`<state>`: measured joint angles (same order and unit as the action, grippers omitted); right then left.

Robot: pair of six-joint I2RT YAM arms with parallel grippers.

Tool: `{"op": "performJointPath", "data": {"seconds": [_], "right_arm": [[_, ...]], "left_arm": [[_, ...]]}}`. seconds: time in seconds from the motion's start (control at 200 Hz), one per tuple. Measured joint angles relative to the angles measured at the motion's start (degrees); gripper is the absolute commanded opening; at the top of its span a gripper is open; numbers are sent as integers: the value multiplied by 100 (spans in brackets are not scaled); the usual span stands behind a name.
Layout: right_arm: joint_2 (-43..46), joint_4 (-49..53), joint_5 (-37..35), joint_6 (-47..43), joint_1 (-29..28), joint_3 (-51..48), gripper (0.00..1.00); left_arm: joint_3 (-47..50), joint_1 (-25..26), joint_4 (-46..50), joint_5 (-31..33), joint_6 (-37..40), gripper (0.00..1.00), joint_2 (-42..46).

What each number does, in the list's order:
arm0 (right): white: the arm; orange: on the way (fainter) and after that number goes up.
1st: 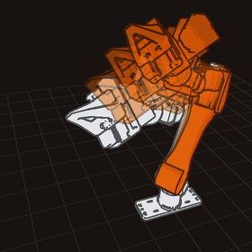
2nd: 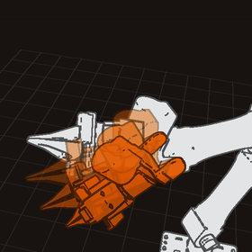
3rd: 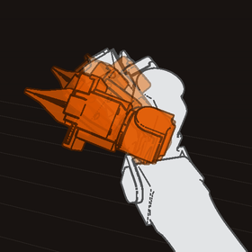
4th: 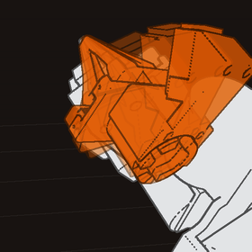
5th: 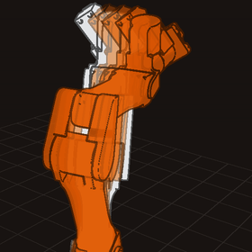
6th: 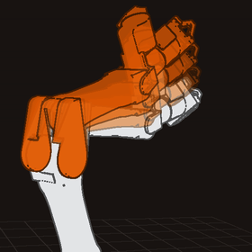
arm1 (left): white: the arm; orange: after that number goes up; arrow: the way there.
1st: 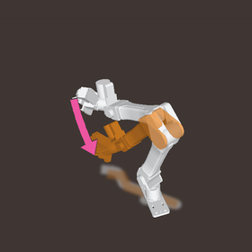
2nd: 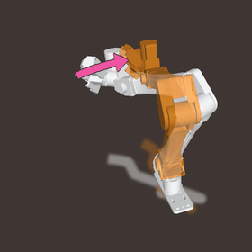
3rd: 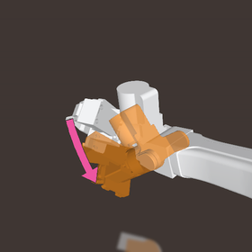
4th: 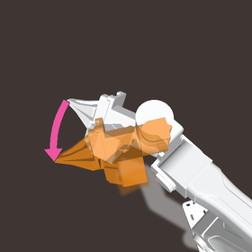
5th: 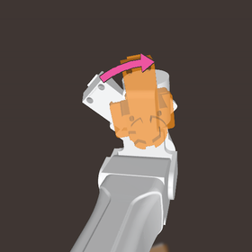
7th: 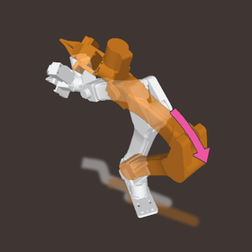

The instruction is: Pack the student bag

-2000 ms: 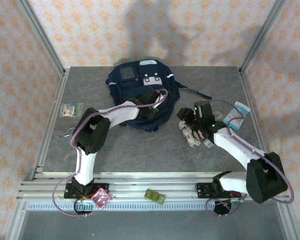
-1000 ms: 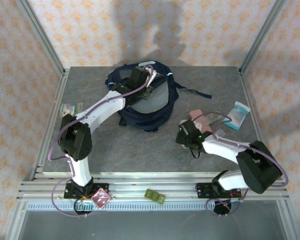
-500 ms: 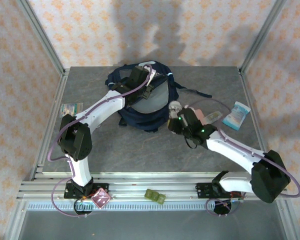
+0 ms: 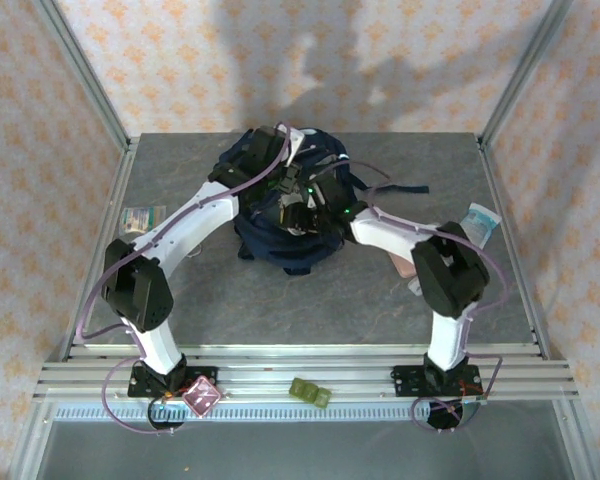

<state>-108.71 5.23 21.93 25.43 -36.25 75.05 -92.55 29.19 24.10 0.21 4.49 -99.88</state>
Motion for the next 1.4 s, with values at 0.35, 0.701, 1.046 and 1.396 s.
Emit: {"op": "performJointPath", "data": {"seconds": [0.35,0.701,1.046,1.396], "right_arm": [[-1408,-839,280,693,105,1303,73],[1364,-1003,-369,452,59,-1384,80],[3757,282,-2061,446,1438,-3075,89],[3582,887,-2400,608,1829,-3692,91]], "left_arm": [[131,-79,-79,-122,-341,0,238],[529,7,-308,-125,-409,0,256],[743,7,-557,-177,-518,0,258],[809,7,-595,-275,-577,0,260]]}}
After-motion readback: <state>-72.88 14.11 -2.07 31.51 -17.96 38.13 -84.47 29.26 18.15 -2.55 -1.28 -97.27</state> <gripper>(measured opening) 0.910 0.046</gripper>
